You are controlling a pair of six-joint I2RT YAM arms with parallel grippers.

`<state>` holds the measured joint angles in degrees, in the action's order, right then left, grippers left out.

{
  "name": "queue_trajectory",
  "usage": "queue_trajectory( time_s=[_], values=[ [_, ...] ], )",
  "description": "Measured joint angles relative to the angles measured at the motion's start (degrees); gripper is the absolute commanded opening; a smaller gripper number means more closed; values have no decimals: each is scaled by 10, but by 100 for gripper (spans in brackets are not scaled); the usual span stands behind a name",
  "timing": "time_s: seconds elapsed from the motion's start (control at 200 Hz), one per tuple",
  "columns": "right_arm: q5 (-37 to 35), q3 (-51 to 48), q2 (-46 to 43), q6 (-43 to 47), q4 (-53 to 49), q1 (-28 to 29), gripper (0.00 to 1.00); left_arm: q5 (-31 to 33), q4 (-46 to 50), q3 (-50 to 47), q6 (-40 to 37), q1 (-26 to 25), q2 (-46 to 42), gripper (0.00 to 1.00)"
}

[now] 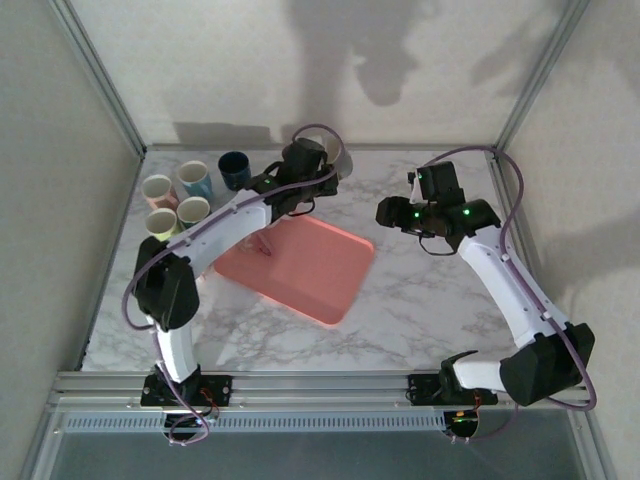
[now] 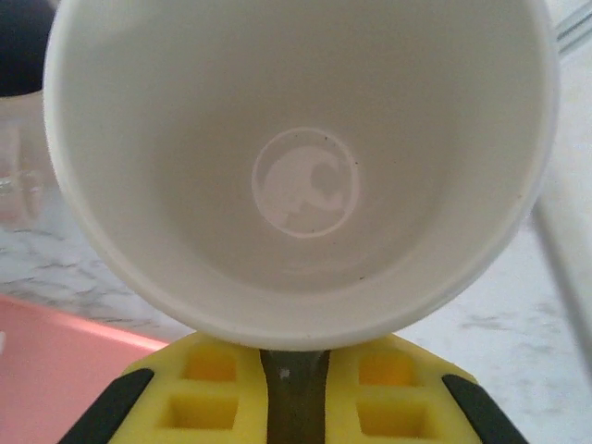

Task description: Turn the mug right side up

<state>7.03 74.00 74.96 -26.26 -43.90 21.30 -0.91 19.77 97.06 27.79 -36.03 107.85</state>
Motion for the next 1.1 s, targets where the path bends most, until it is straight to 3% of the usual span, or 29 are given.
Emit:
queue_trajectory(
  time_s=[0.355,0.926,1.026,1.096],
  values=[
    [3,1,37,0,-5,-12,63,60,115,153,-27,0,158,0],
    [7,-6,48,0,-2,-13,63,68,135,188,-35,9,253,0],
    [7,-14,48,0,-1,-13,64,72,132,190,-36,9,261,10],
    [7,-17,48,0,0,-13,65,72,133,192,-37,9,261,25]
  ],
)
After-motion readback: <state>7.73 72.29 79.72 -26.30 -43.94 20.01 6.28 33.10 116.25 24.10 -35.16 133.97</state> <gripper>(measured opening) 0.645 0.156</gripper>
